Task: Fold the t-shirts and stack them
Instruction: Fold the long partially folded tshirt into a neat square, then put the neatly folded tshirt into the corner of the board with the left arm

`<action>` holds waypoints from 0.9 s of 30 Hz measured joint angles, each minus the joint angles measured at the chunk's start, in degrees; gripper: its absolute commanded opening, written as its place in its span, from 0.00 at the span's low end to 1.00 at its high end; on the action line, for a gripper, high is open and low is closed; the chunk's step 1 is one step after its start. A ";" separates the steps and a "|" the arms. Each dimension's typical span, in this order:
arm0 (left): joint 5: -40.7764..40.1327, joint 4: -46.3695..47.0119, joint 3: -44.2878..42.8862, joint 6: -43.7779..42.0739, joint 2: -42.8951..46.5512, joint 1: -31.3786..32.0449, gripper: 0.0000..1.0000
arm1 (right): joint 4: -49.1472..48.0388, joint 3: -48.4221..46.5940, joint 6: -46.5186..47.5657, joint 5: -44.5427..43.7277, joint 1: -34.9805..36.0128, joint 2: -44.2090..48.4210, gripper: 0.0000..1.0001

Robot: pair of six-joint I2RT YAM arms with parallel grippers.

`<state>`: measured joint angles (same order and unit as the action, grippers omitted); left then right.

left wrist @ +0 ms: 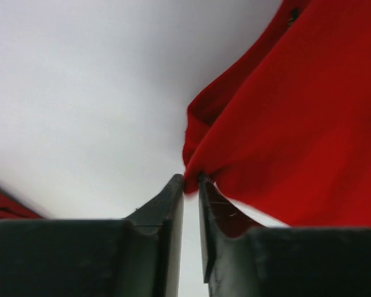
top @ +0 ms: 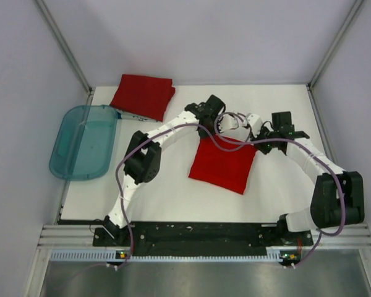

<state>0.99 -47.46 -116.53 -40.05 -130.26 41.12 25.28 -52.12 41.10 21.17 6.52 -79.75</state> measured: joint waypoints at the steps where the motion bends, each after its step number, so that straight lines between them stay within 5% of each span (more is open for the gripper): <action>1: -0.87 0.81 0.00 0.15 -0.35 -0.02 0.31 | -0.46 -0.52 -0.24 -0.20 -0.02 -1.01 0.06; 4: -4.09 3.06 -0.02 1.49 -1.42 -0.79 0.33 | -1.79 -2.40 -1.09 -2.38 -0.37 -4.68 0.22; 8: -7.98 4.52 -2.99 4.44 -4.46 -3.45 0.35 | -3.45 -8.48 -6.47 -8.76 -1.44 -13.77 0.27; 12: -10.60 6.23 -6.01 8.57 -6.03 -6.80 0.43 | -3.17 -16.33 -17.66 -14.78 -2.29 -19.34 0.33; 15: -9.75 8.92 -1.49 11.91 -2.75 -8.52 0.54 | -3.63 -18.12 -29.57 -17.53 -2.56 -17.29 0.50; 17: -7.08 9.75 4.76 15.23 1.95 -8.83 0.59 | -3.45 -16.96 -38.01 -18.53 -2.56 -13.66 0.59; 22: 2.91 12.31 15.32 23.69 11.54 -7.98 0.63 | -3.28 -8.02 -52.35 -16.50 -2.56 -3.10 0.65; 27: 10.54 16.17 19.67 32.92 14.14 -8.17 0.67 | -2.60 0.63 -59.45 -13.73 -2.56 -2.75 0.63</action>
<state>11.53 -31.29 -96.86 -7.14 -116.11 32.95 22.68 -51.48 -18.35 7.44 3.97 -82.50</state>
